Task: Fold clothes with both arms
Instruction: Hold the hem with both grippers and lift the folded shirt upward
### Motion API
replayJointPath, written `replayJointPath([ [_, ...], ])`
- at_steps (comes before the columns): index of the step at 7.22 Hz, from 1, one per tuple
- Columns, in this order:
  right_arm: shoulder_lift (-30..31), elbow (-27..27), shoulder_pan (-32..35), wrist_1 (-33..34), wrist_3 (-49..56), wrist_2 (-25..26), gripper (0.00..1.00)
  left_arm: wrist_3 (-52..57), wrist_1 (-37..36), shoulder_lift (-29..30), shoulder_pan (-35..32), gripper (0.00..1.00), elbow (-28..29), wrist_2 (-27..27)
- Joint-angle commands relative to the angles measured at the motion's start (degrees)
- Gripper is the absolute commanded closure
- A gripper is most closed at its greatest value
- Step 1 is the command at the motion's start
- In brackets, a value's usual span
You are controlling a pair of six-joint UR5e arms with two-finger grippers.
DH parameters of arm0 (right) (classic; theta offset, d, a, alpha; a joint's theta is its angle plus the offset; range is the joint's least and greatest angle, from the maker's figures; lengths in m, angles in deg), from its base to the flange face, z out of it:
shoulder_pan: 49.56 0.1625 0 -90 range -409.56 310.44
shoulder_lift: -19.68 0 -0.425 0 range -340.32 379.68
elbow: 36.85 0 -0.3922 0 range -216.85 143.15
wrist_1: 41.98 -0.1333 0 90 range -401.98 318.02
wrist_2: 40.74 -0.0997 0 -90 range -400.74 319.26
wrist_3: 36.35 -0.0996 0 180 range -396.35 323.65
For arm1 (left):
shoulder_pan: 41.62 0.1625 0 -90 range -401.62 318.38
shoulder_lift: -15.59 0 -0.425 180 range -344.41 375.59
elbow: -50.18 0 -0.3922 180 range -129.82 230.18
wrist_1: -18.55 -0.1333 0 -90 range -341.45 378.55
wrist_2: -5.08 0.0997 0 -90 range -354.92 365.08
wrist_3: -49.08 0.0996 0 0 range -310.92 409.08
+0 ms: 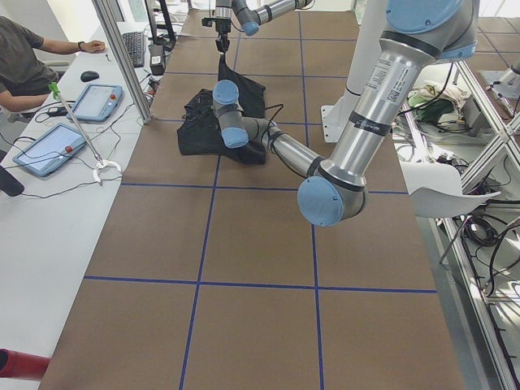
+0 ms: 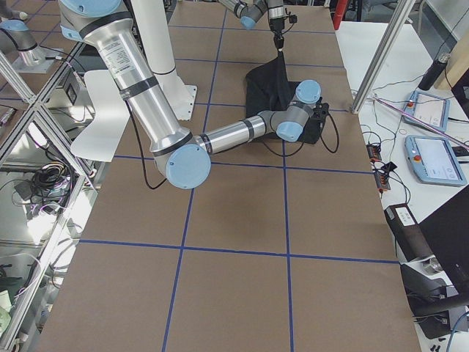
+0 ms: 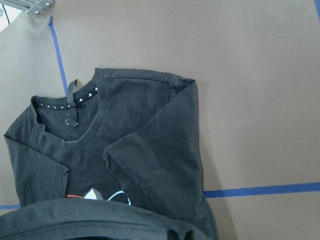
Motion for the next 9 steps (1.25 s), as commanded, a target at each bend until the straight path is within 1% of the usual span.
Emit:
replayJointPath([
  [1, -1.0, 1.6, 0.0, 0.0, 0.2, 0.3, 1.0, 0.3, 0.3, 2.7, -2.4, 1.0, 2.5, 4.0],
  [2, -1.2, 1.8, 0.0, 0.0, 0.1, 1.8, 1.0, 0.3, 0.6, 4.2, -2.4, 1.0, 4.0, 9.2],
  [4, -2.5, 3.1, 0.0, 0.0, 0.2, 3.5, 1.0, 0.2, 1.1, 8.0, -2.3, 1.0, 10.1, 13.4],
  [5, -2.7, 4.1, -0.1, -0.1, 0.2, 4.6, 1.0, 0.2, 5.4, 8.6, -2.2, 1.0, 15.4, 14.7],
  [6, -3.2, 5.7, -0.4, -0.1, 0.2, 5.3, 1.0, 0.2, 10.7, 8.5, -2.0, 1.0, 21.0, 14.7],
  [7, -3.7, 7.1, -0.6, -0.2, 0.2, 6.2, 1.0, 0.2, 12.8, 8.5, -1.8, 1.0, 24.0, 14.7],
  [9, -4.4, 9.5, -0.7, -0.2, 0.2, 6.9, 1.0, 0.2, 13.0, 8.6, -0.8, 1.0, 24.7, 14.8],
])
